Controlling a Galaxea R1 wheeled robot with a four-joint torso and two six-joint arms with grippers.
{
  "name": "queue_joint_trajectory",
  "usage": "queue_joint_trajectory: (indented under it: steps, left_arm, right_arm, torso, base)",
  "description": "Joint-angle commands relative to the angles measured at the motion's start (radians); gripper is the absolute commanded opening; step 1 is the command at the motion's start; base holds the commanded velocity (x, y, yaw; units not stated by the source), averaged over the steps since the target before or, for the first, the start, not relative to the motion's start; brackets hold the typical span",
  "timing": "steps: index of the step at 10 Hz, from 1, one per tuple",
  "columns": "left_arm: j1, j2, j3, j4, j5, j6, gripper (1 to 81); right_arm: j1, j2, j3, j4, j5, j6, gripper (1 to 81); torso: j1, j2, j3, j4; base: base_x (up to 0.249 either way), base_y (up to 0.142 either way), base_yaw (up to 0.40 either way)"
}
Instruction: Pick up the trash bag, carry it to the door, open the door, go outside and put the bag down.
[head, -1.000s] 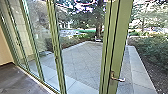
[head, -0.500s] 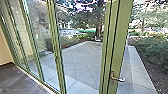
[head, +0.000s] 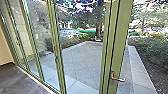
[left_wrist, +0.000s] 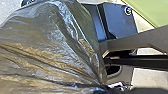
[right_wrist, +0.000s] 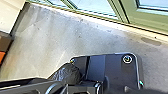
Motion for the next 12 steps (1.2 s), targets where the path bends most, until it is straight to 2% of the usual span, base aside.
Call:
queue_joint_trajectory:
  steps: [1,2,4,6,9,12]
  left_arm:
    - [-0.037,0.002,0.007,-0.009,0.052,0.002,1.0]
    - [-0.036,0.002,0.007,-0.009,0.052,0.002,1.0]
    - [-0.036,0.005,0.007,-0.009,0.052,0.002,1.0]
    - [-0.036,0.008,0.007,-0.008,0.052,0.002,1.0]
    - [-0.036,0.011,0.007,-0.009,0.052,0.002,1.0]
    - [-0.036,0.006,0.007,-0.021,0.051,0.002,1.0]
  right_arm:
    - [0.213,-0.149,0.13,0.014,-0.162,0.056,81.1]
    - [0.271,-0.18,0.168,0.015,-0.203,0.077,81.1]
    - [0.345,-0.214,0.205,0.014,-0.232,0.127,81.1]
    - [0.432,-0.248,0.234,0.018,-0.257,0.219,81.1]
    - [0.625,-0.274,0.296,0.018,-0.424,0.366,81.1]
    - [0.794,-0.26,0.311,0.018,-0.508,0.533,81.1]
  torso:
    - [0.0,0.0,0.0,0.0]
    - [0.0,0.0,0.0,0.0]
    - [0.0,0.0,0.0,0.0]
    - [0.0,0.0,0.0,0.0]
    - [0.0,0.0,0.0,0.0]
    - [0.0,0.0,0.0,0.0]
  base:
    - [0.0,0.0,0.0]
    - [0.0,0.0,0.0]
    - [0.0,0.0,0.0]
    - [0.0,0.0,0.0]
    - [0.0,0.0,0.0]
    - [0.0,0.0,0.0]
